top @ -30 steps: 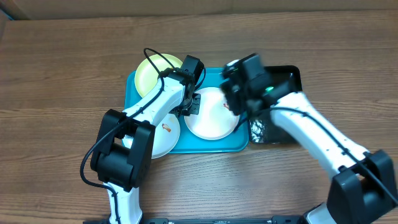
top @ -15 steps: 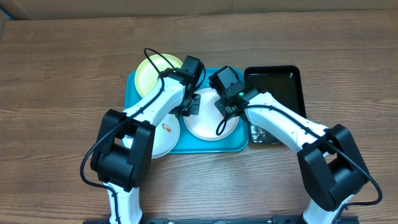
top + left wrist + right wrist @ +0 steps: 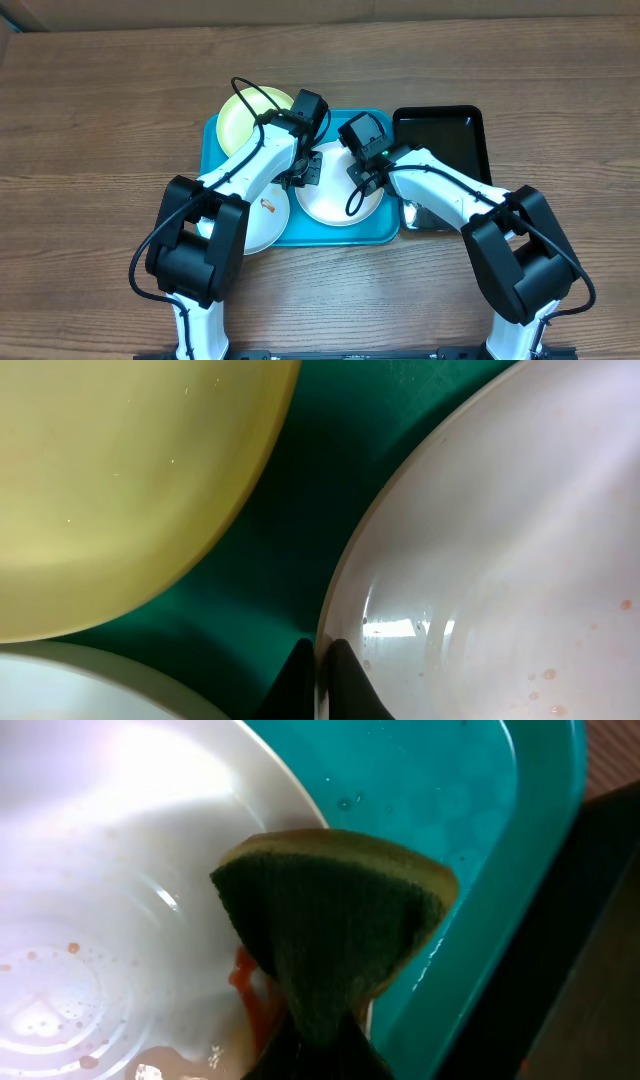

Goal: Clean dirty plates on tray and stack at the side
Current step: 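Carry sponge to the held white plate and scrub its surface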

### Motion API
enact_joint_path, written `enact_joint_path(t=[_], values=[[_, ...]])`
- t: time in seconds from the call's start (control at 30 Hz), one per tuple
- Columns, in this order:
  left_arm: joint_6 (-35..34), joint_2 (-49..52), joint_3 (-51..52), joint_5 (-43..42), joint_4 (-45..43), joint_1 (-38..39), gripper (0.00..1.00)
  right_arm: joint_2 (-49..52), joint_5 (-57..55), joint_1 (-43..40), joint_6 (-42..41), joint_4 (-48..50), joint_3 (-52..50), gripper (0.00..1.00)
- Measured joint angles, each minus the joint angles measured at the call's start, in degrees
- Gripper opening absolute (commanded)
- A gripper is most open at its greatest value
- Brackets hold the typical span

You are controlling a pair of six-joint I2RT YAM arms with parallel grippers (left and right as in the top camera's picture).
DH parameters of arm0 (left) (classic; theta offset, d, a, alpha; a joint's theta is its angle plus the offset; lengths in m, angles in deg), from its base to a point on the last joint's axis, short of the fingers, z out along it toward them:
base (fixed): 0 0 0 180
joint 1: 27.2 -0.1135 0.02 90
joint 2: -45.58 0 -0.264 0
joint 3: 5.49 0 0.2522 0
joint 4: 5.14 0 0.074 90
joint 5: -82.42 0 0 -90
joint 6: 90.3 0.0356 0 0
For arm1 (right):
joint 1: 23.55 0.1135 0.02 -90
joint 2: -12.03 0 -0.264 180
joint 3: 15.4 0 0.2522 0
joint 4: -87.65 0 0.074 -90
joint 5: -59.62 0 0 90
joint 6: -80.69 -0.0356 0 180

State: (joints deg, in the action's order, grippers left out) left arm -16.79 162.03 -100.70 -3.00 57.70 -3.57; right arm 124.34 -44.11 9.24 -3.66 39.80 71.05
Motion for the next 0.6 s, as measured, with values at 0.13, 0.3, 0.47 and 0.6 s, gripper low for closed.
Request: enact_joint_path(t=[0.13, 0.3, 0.47, 0.6], values=[[0.00, 0.00, 0.00, 0.00, 0.02, 0.00, 0.04, 0.02, 3.15, -0.70, -0.94, -0.26, 0.02, 0.04], [0.02, 0.00, -0.02, 0.00, 0.02, 0.00, 0.04, 0.04, 9.31, -1.38, -2.75, -1.01, 0.02, 0.04], [0.02, 0.00, 0.00, 0.33, 0.37, -0.02, 0.04, 0.04, 17.00, -1.42, -3.54, -1.49, 0.02, 0.04], [0.20, 0.00, 0.00, 0.46, 0.44, -0.04, 0.04, 0.15, 21.73, -1.42, -3.91, -1.53, 0.02, 0.04]])
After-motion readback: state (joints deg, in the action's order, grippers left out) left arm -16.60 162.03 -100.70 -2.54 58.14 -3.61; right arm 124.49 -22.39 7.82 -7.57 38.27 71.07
